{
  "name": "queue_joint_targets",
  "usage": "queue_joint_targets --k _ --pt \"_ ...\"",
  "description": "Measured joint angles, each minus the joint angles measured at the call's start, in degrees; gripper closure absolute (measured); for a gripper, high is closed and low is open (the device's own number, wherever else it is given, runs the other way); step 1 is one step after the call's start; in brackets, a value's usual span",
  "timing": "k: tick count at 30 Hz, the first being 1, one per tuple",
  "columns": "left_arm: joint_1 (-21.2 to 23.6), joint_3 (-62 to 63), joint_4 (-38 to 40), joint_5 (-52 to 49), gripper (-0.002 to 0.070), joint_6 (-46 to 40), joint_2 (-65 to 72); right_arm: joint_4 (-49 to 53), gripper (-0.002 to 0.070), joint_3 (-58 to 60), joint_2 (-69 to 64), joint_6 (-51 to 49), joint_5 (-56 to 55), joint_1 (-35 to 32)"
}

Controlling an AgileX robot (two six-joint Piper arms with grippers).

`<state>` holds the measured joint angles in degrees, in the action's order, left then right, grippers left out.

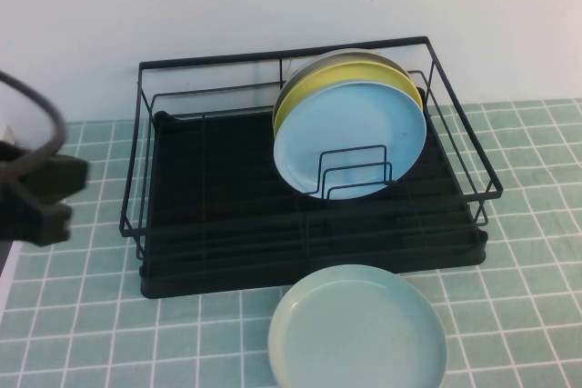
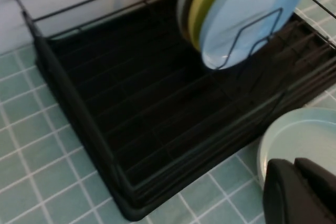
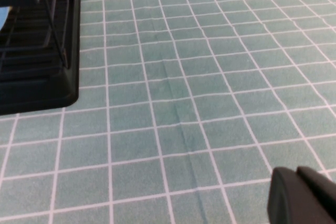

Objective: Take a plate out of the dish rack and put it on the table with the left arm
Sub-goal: Grasp the plate from the shelf

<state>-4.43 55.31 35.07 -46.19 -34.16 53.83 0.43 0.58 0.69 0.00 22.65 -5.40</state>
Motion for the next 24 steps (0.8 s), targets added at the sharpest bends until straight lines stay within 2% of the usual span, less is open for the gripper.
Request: queue_joint_targets --k 6,11,16,19,24 --pt "0.0 1.1 9.9 -2.2 0.0678 -16.1 9.6 0.0 0.0678 0.0 0.0 0.0 0.0 0.0" --pt "0.0 7.2 10.6 -5.7 0.0678 -20.4 17.3 0.0 0.0678 0.0 0.0 0.0 0.0 0.0" --pt "-0.4 14.8 10.5 -8.5 0.0678 -20.8 24.6 0.0 0.0678 0.0 0.0 0.0 0.0 0.0" --pt "-2.9 19.4 7.1 -8.6 0.0678 -21.1 28.2 0.0 0.0678 0.0 0.0 0.0 0.0 0.0" --pt "-11.6 24.9 -3.3 -6.7 0.0678 -18.5 33.5 0.0 0.0678 0.0 0.0 0.0 0.0 0.0"
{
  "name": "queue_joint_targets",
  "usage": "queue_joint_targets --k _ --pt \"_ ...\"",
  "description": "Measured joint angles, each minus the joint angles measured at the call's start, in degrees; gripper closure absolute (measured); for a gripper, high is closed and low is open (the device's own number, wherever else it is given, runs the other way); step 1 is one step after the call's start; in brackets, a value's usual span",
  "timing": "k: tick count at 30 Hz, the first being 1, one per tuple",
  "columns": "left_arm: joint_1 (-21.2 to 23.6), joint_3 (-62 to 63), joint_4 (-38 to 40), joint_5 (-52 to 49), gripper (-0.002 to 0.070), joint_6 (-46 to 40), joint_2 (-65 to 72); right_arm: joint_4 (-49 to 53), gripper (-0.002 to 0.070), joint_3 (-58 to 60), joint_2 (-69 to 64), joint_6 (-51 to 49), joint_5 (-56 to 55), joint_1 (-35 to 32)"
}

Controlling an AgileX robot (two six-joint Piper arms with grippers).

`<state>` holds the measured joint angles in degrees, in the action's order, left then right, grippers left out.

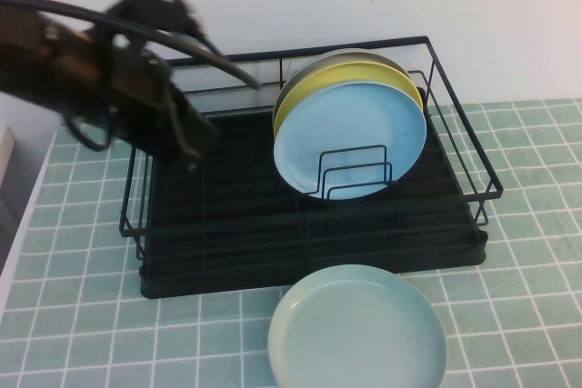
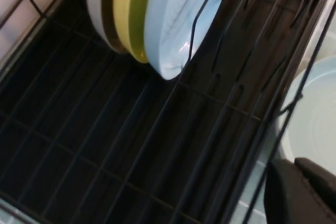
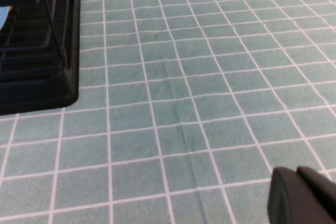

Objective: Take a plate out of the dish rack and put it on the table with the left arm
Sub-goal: Grasp the plate from the shelf

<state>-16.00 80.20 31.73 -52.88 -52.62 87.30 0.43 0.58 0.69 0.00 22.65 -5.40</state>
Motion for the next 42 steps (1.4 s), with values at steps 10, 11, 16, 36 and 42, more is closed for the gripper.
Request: queue_joint_targets --k 10,11,16,36,42 --pt "-8.8 1.2 -4.6 16.7 0.0678 5.4 4.4 0.0 0.0678 0.0 0.0 0.0 0.0 0.0" --pt "-9.3 1.2 -4.6 17.3 0.0678 5.0 4.7 0.0 0.0678 0.0 0.0 0.0 0.0 0.0" --pt "-12.9 1.2 -5.5 21.2 0.0602 1.4 6.5 0.0 0.0678 0.0 0.0 0.0 0.0 0.0" --pt "-15.6 1.2 -6.5 37.1 0.0245 0.8 14.9 0.0 0.0678 0.0 0.0 0.0 0.0 0.0" --pt "-15.6 1.2 -6.5 41.2 0.0245 0.8 17.3 0.0 0.0678 0.0 0.0 0.0 0.0 0.0"
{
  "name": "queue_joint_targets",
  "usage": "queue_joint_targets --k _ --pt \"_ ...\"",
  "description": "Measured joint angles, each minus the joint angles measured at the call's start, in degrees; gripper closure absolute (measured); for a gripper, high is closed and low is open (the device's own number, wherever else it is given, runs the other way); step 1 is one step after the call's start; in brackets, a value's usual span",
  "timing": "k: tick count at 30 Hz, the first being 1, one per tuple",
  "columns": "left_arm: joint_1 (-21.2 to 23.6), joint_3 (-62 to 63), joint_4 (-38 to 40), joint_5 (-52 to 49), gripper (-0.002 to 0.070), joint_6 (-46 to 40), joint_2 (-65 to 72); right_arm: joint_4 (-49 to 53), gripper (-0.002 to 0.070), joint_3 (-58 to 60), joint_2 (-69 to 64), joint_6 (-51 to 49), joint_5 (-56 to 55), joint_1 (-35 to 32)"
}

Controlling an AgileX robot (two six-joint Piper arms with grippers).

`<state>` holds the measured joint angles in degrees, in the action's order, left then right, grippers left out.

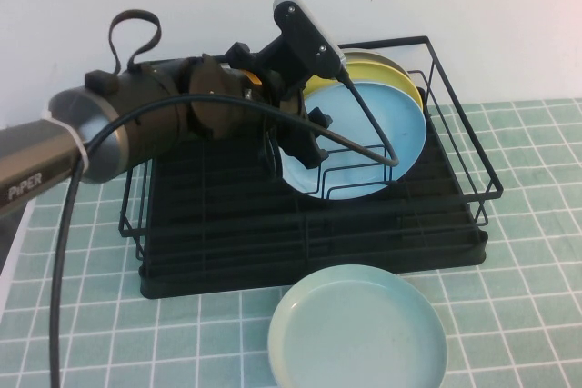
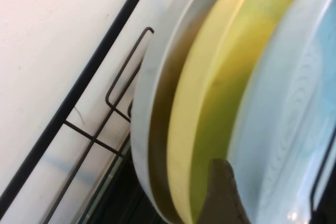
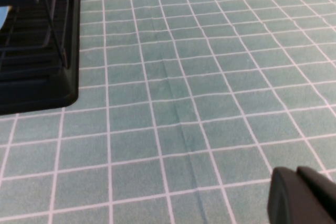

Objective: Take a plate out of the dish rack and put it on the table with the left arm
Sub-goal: Grasp the plate from the shelf, then place the plate from the table

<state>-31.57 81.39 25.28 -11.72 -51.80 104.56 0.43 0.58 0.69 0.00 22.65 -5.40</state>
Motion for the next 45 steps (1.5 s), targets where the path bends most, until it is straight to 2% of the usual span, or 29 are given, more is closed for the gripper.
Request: queue_joint_targets --k 10,12,14,17,19,20,30,34,39,45 --pt "-0.1 0.1 0.2 5.2 0.0246 0.0 3.1 0.0 0.0678 0.0 0.0 0.0 0.0 0.0" --pt "-0.1 0.1 0.5 5.4 0.0265 0.0 3.5 0.0 0.0678 0.0 0.0 0.0 0.0 0.0" --pt "-0.1 0.1 0.9 5.2 0.0334 0.0 3.7 0.0 0.0678 0.0 0.0 0.0 0.0 0.0" --pt "-0.1 0.1 1.2 5.0 0.0536 0.0 3.8 0.0 0.0678 0.0 0.0 0.0 0.0 0.0" --pt "-0.1 0.1 1.2 5.0 0.0605 -0.2 3.8 0.0 0.0678 0.0 0.0 0.0 0.0 0.0" --pt "-0.1 0.1 1.0 5.0 0.0614 -0.3 3.8 0.0 0.0678 0.0 0.0 0.0 0.0 0.0" --pt "-0.1 0.1 0.6 1.9 0.0615 -0.4 -5.1 0.0 0.0678 0.0 0.0 0.0 0.0 0.0" --pt "-0.1 0.1 0.6 -3.5 0.0617 1.3 -12.0 0.0 0.0678 0.0 0.0 0.0 0.0 0.0" --pt "-0.2 0.1 0.6 -13.3 0.0617 10.0 -20.9 0.0 0.0678 0.0 0.0 0.0 0.0 0.0" --pt "-0.2 0.1 0.5 -28.7 0.0617 24.5 -27.3 0.0 0.0678 0.0 0.0 0.0 0.0 0.0"
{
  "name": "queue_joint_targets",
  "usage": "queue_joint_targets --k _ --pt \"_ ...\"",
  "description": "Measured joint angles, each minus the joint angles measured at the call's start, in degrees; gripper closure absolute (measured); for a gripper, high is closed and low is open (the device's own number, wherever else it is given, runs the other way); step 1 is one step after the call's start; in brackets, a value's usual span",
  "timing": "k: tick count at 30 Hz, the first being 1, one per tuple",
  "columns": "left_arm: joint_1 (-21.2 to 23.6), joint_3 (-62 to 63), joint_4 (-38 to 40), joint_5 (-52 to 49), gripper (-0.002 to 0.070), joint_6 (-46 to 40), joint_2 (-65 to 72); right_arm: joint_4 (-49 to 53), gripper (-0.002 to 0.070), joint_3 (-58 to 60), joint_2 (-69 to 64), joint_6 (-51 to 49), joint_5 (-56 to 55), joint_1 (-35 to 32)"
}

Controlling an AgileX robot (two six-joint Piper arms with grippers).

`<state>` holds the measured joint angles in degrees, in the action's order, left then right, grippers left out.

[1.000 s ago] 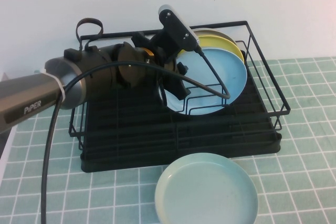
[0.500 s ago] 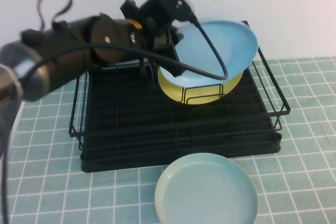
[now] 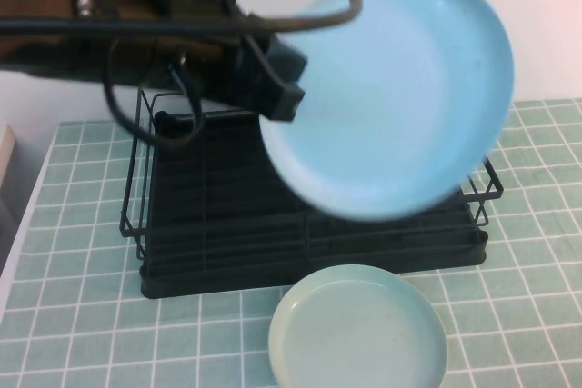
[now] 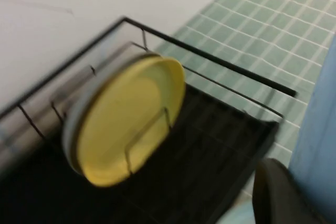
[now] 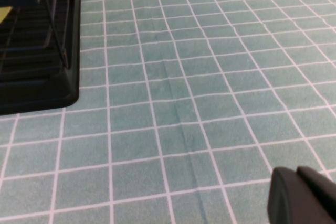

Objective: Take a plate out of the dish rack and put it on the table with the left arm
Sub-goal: Place the plate from the table

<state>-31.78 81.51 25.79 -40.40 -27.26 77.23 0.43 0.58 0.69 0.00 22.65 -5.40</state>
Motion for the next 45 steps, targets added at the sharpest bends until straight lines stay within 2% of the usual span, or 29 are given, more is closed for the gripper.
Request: queue_joint_targets --k 5,13,23,29,37,45 --pt "0.0 0.0 0.0 -11.6 0.0617 16.5 -0.3 0.0 0.0678 0.0 0.0 0.0 0.0 0.0" --pt "0.0 -7.1 1.1 -13.1 0.0617 28.7 -0.2 0.0 0.0678 0.0 0.0 0.0 0.0 0.0" --pt "0.0 -28.8 11.6 2.7 0.0617 29.6 -0.2 0.0 0.0678 0.0 0.0 0.0 0.0 0.0" --pt "0.0 -36.8 16.0 10.7 0.0617 28.3 -0.2 0.0 0.0678 0.0 0.0 0.0 0.0 0.0" --pt "0.0 -38.4 17.8 13.7 0.0617 25.3 0.1 0.0 0.0678 0.0 0.0 0.0 0.0 0.0" --pt "0.0 -38.4 24.3 12.6 0.0617 21.9 4.8 0.0 0.0678 0.0 0.0 0.0 0.0 0.0"
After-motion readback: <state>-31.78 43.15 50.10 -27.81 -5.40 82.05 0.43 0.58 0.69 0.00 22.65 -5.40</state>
